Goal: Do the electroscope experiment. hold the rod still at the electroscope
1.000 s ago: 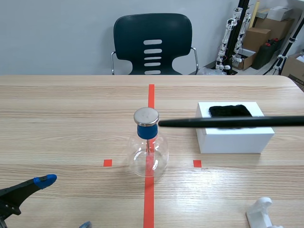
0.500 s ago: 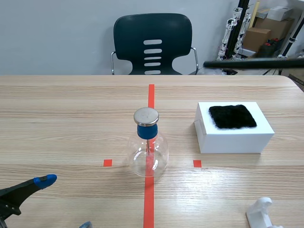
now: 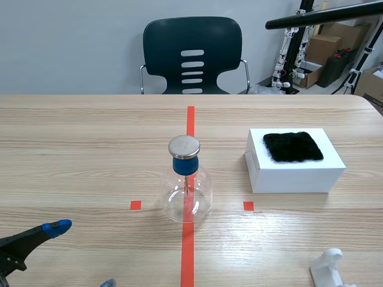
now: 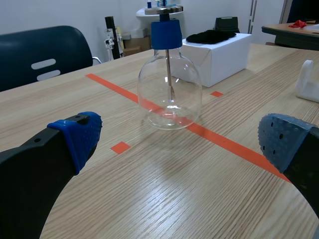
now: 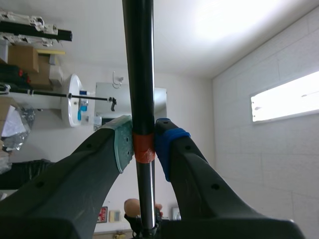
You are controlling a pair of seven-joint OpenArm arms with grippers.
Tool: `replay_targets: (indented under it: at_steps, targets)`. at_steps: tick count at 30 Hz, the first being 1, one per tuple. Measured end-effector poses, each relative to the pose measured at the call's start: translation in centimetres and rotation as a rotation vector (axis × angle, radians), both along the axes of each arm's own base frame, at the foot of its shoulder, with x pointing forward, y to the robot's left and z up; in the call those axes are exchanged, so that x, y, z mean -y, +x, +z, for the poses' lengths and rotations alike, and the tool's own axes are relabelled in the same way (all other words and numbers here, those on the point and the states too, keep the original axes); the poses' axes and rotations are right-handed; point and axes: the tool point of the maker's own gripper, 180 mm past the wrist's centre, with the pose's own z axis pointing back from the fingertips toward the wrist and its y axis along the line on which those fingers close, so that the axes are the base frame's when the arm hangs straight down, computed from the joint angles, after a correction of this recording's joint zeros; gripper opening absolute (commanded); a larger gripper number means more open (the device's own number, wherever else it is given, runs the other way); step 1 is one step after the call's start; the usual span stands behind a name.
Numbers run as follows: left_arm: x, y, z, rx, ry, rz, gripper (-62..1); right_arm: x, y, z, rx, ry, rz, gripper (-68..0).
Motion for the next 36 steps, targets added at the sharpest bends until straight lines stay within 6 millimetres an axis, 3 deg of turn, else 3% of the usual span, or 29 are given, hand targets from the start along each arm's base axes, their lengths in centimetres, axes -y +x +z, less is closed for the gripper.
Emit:
replay_targets:
  at_steps: [8,13,23,26,36]
  targets:
    - [0.0,0.0,0.0,-0.001,0.001,0.0,1.4,-1.3,3.2,-0.9,-0.008,-0.071,0.06,-66.5]
    - [0.0,0.0,0.0,-0.001,0.001,0.0,1.4,-3.2,4.7,-0.4,0.016,-0.117,0.127,-66.5]
    - [0.0,0.0,0.0,-0.001,0.001,0.0,1.4,-7.4,5.3,-2.2,-0.006,-0.226,0.221,-66.5]
    - [0.0,0.0,0.0,-0.001,0.001,0.0,1.4,-7.7,5.7,-2.4,0.003,-0.265,0.216,-66.5]
    - [0.0,0.0,0.0,-0.001,0.001,0.0,1.4,-8.4,6.1,-5.9,-0.074,-0.304,0.204,-66.5]
